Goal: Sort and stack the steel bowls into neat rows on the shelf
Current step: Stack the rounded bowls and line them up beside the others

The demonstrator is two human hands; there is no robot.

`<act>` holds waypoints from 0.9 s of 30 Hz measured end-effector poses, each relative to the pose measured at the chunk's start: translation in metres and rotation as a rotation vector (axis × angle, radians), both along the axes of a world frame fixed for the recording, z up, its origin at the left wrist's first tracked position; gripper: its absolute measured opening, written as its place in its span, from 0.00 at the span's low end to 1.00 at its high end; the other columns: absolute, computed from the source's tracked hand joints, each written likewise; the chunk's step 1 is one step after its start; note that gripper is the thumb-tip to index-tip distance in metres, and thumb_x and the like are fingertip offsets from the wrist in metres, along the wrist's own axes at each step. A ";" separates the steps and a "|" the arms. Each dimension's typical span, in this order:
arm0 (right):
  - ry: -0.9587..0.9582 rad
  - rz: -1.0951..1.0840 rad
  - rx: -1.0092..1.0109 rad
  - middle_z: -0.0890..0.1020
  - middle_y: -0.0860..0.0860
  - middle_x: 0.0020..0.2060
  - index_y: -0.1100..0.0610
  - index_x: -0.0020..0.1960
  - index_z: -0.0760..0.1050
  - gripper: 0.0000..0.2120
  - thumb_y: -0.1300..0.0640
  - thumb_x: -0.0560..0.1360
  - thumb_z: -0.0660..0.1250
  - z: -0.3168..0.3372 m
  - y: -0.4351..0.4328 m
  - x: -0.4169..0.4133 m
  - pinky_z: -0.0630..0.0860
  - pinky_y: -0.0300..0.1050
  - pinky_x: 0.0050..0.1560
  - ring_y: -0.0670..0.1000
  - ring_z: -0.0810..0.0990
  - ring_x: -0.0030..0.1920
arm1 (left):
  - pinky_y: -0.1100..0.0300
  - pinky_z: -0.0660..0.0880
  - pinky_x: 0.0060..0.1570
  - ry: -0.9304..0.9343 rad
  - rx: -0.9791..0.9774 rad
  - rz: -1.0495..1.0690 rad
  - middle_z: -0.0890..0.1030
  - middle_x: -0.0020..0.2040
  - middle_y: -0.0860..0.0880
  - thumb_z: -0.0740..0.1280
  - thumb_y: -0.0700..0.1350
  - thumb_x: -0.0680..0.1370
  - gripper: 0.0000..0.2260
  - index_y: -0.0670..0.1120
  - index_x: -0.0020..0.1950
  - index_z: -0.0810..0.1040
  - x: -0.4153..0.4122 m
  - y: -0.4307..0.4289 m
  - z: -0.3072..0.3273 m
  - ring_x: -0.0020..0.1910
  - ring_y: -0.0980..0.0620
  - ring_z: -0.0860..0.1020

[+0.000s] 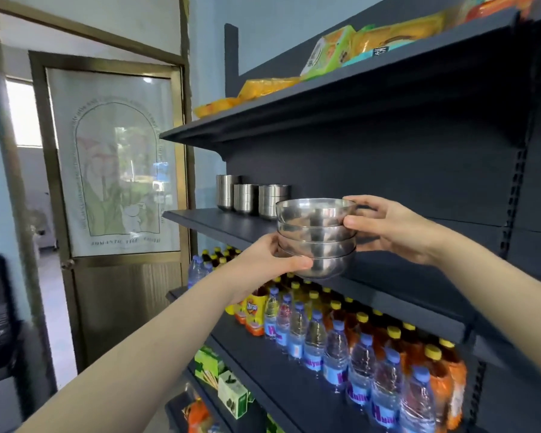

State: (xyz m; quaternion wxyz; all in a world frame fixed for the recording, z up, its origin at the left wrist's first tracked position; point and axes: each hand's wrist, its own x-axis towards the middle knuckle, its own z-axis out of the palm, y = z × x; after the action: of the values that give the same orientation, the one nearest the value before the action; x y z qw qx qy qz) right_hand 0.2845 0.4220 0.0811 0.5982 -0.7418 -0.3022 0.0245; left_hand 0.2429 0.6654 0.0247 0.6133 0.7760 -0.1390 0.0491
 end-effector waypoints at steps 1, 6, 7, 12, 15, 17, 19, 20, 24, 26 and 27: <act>0.008 -0.004 -0.013 0.85 0.49 0.53 0.52 0.68 0.71 0.33 0.53 0.64 0.74 0.000 0.008 0.015 0.81 0.49 0.48 0.51 0.85 0.48 | 0.53 0.71 0.67 0.007 -0.009 -0.008 0.84 0.55 0.55 0.80 0.52 0.62 0.31 0.51 0.61 0.74 0.017 0.007 -0.002 0.60 0.56 0.79; 0.038 -0.068 0.007 0.84 0.49 0.53 0.53 0.70 0.69 0.35 0.53 0.65 0.73 -0.004 0.043 0.088 0.81 0.44 0.43 0.50 0.84 0.47 | 0.55 0.72 0.66 0.029 0.036 -0.070 0.82 0.56 0.51 0.78 0.47 0.69 0.20 0.49 0.58 0.76 0.104 0.042 0.005 0.59 0.55 0.79; 0.042 -0.090 0.025 0.84 0.49 0.52 0.53 0.71 0.68 0.35 0.52 0.65 0.73 -0.005 0.049 0.102 0.81 0.44 0.43 0.50 0.84 0.45 | 0.54 0.72 0.66 0.028 0.050 -0.083 0.82 0.58 0.50 0.79 0.48 0.68 0.21 0.48 0.57 0.76 0.124 0.049 0.009 0.60 0.54 0.79; 0.052 -0.222 0.102 0.85 0.47 0.42 0.58 0.70 0.69 0.34 0.54 0.66 0.73 -0.011 0.084 0.179 0.81 0.44 0.39 0.49 0.84 0.38 | 0.60 0.74 0.61 0.087 0.056 -0.266 0.79 0.63 0.44 0.74 0.40 0.73 0.14 0.46 0.56 0.76 0.230 0.084 0.022 0.60 0.53 0.79; 0.054 -0.310 0.131 0.85 0.47 0.42 0.57 0.71 0.67 0.36 0.54 0.65 0.74 -0.014 0.109 0.228 0.81 0.44 0.39 0.49 0.83 0.37 | 0.69 0.77 0.49 0.106 0.038 -0.392 0.80 0.61 0.47 0.71 0.36 0.74 0.15 0.46 0.59 0.76 0.295 0.107 0.022 0.56 0.57 0.80; 0.071 -0.363 0.124 0.85 0.47 0.44 0.56 0.71 0.67 0.38 0.54 0.63 0.74 -0.014 0.130 0.260 0.82 0.45 0.40 0.48 0.83 0.37 | 0.71 0.77 0.46 0.138 0.013 -0.449 0.81 0.57 0.50 0.70 0.35 0.75 0.14 0.48 0.57 0.76 0.335 0.123 0.021 0.53 0.60 0.80; 0.088 -0.412 0.111 0.84 0.46 0.47 0.56 0.71 0.66 0.38 0.53 0.63 0.75 -0.015 0.148 0.289 0.82 0.46 0.43 0.48 0.83 0.39 | 0.72 0.77 0.46 0.165 -0.002 -0.498 0.81 0.55 0.51 0.70 0.34 0.75 0.14 0.48 0.57 0.75 0.373 0.137 0.019 0.51 0.61 0.80; 0.093 -0.431 0.108 0.84 0.47 0.48 0.56 0.71 0.66 0.39 0.53 0.63 0.75 -0.017 0.154 0.302 0.82 0.46 0.43 0.48 0.84 0.39 | 0.71 0.77 0.46 0.174 -0.003 -0.515 0.82 0.54 0.52 0.69 0.33 0.76 0.14 0.48 0.56 0.76 0.389 0.142 0.019 0.49 0.62 0.81; 0.110 -0.509 0.120 0.83 0.47 0.50 0.56 0.71 0.65 0.40 0.51 0.63 0.75 -0.020 0.167 0.341 0.80 0.47 0.44 0.47 0.84 0.40 | 0.71 0.77 0.48 0.202 0.062 -0.598 0.84 0.42 0.56 0.69 0.33 0.76 0.10 0.47 0.50 0.77 0.442 0.153 0.023 0.45 0.64 0.82; 0.126 -0.532 0.125 0.84 0.47 0.47 0.57 0.71 0.66 0.37 0.52 0.66 0.75 -0.020 0.168 0.354 0.80 0.49 0.48 0.46 0.84 0.37 | 0.66 0.74 0.58 0.214 0.113 -0.635 0.83 0.43 0.56 0.70 0.34 0.75 0.09 0.47 0.49 0.76 0.462 0.152 0.029 0.49 0.63 0.80; 0.133 -0.541 0.127 0.84 0.47 0.47 0.57 0.71 0.66 0.35 0.52 0.67 0.74 -0.019 0.168 0.360 0.80 0.50 0.48 0.46 0.84 0.38 | 0.63 0.72 0.62 0.221 0.126 -0.652 0.83 0.42 0.57 0.71 0.35 0.75 0.09 0.47 0.49 0.76 0.470 0.152 0.031 0.51 0.62 0.79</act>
State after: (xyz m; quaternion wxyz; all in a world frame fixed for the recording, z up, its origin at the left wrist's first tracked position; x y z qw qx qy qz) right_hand 0.6441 0.5900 0.0623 0.6469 -0.7532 -0.0543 -0.1065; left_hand 0.7132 0.8170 0.0559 0.5591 0.7275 -0.3153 -0.2424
